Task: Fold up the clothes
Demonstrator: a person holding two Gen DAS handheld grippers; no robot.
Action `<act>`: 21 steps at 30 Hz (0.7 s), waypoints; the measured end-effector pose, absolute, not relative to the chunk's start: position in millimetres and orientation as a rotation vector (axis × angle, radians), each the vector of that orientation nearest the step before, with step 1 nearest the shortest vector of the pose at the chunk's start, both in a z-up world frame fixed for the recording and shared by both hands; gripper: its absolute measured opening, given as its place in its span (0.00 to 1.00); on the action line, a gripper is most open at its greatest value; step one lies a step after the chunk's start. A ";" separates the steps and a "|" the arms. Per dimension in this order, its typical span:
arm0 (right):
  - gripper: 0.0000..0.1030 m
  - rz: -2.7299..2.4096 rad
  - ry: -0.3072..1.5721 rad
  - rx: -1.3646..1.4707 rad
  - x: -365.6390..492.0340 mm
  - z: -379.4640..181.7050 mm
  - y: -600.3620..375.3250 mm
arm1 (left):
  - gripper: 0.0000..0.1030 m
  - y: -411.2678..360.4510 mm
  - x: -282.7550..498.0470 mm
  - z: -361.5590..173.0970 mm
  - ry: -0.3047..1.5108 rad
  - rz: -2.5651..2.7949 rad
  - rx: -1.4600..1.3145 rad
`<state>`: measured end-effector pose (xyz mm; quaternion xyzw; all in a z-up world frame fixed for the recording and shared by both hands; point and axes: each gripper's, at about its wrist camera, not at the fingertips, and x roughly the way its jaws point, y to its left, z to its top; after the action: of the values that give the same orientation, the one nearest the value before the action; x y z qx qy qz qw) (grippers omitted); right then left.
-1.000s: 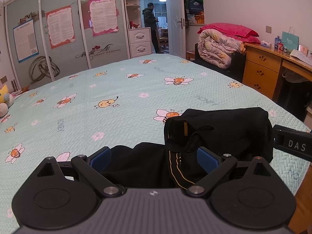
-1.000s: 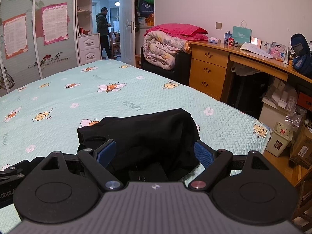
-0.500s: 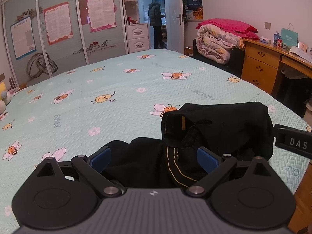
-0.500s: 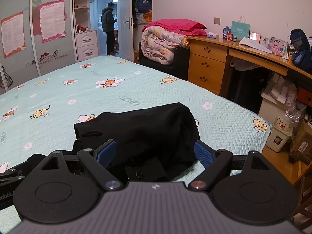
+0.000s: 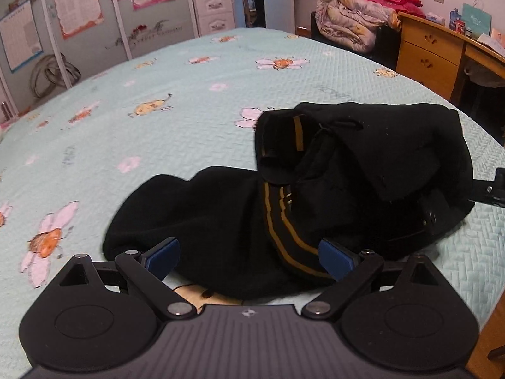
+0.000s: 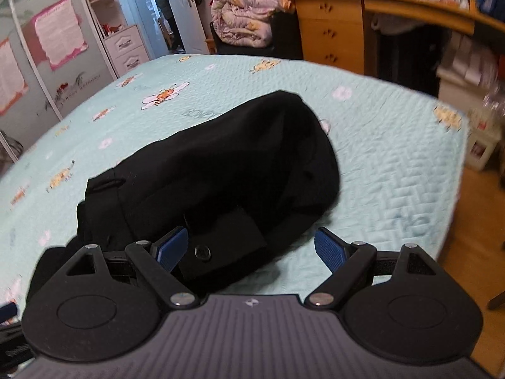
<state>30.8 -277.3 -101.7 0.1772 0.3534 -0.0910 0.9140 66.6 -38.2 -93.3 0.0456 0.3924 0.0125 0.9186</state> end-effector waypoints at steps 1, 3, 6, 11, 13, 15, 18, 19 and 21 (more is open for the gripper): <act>0.84 -0.187 0.731 0.363 39.4 -104.9 -278.3 | 0.95 -40.9 74.7 -96.5 0.812 0.019 0.091; 0.84 -0.192 0.735 0.355 56.4 -110.2 -280.1 | 0.95 -46.3 91.5 -103.7 0.823 0.008 0.085; 0.84 -0.195 0.748 0.361 85.7 -119.5 -284.4 | 0.95 -54.3 117.8 -118.0 0.844 -0.005 0.070; 0.84 -0.138 0.790 0.455 133.0 -148.8 -296.3 | 0.97 -66.5 150.1 -153.4 0.887 -0.004 0.061; 0.84 -0.098 0.802 0.531 145.7 -167.0 -301.6 | 0.99 -65.9 156.4 -169.4 0.907 0.002 0.042; 0.88 -0.072 0.806 0.595 150.8 -182.5 -306.4 | 1.00 -58.6 156.9 -180.1 0.917 0.005 -0.027; 0.91 -0.077 0.788 0.619 147.3 -190.1 -303.1 | 1.00 -47.0 155.8 -191.7 0.924 0.000 -0.147; 0.91 -0.082 0.783 0.625 145.2 -190.8 -301.3 | 1.00 -46.3 155.0 -192.7 0.916 -0.007 -0.155; 0.91 -0.090 0.780 0.651 141.0 -192.9 -299.0 | 1.00 -47.2 153.9 -190.2 0.917 -0.013 -0.148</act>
<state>141.0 -299.0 -192.9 0.3117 0.3732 -0.0432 0.8727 153.9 -47.2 -190.2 -0.0714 0.4423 -0.0062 0.8940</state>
